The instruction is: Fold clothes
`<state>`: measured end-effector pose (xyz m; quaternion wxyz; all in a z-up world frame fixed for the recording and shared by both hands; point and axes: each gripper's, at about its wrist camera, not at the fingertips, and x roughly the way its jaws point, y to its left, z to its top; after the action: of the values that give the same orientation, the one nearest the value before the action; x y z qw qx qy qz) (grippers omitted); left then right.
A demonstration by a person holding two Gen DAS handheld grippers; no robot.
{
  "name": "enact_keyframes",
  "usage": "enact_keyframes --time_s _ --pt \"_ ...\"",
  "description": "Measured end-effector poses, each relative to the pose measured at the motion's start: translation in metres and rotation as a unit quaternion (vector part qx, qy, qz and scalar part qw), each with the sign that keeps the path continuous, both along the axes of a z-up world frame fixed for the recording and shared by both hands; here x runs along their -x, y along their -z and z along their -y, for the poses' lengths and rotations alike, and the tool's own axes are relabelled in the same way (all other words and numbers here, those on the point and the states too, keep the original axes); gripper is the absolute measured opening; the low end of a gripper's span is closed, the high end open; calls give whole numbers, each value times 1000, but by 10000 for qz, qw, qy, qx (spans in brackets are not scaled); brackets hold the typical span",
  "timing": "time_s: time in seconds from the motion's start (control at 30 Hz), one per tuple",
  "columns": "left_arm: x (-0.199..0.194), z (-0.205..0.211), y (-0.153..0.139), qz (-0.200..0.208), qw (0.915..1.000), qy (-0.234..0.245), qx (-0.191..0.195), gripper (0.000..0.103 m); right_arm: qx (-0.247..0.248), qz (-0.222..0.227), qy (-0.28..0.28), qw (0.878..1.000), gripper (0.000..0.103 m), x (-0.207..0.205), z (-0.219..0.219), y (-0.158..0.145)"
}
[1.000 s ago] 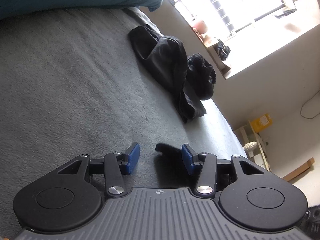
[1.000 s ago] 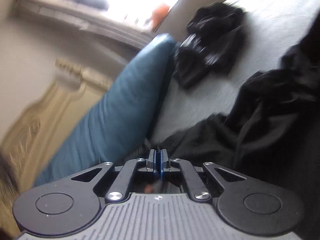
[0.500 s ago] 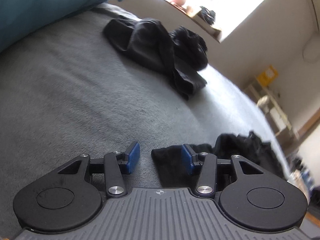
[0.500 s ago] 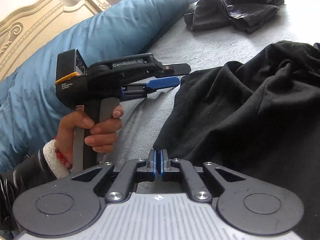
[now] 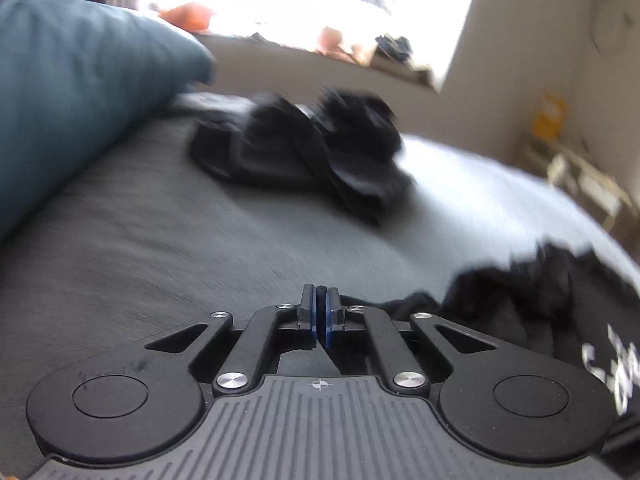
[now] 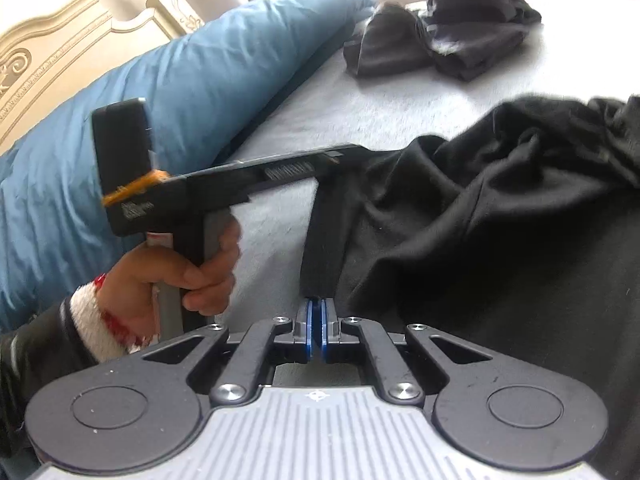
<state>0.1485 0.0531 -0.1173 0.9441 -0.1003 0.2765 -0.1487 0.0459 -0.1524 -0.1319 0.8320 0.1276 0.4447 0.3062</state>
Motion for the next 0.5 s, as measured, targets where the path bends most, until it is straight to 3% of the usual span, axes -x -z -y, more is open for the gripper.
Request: enact_keyframes --time_s 0.07,0.17,0.37,0.5 --pt "-2 -13 -5 120 9993 -313 189 2 -10 201 84 9998 3 -2 -4 -6" --pt "-10 -23 -1 -60 9983 -453 371 2 -111 322 208 9992 3 -8 -12 -9" --pt "-20 -29 14 -291 9970 -613 361 2 -11 325 204 9993 3 -22 -36 5" --pt "-30 -33 26 -612 9958 -553 391 5 45 218 -146 9996 4 -31 -56 16"
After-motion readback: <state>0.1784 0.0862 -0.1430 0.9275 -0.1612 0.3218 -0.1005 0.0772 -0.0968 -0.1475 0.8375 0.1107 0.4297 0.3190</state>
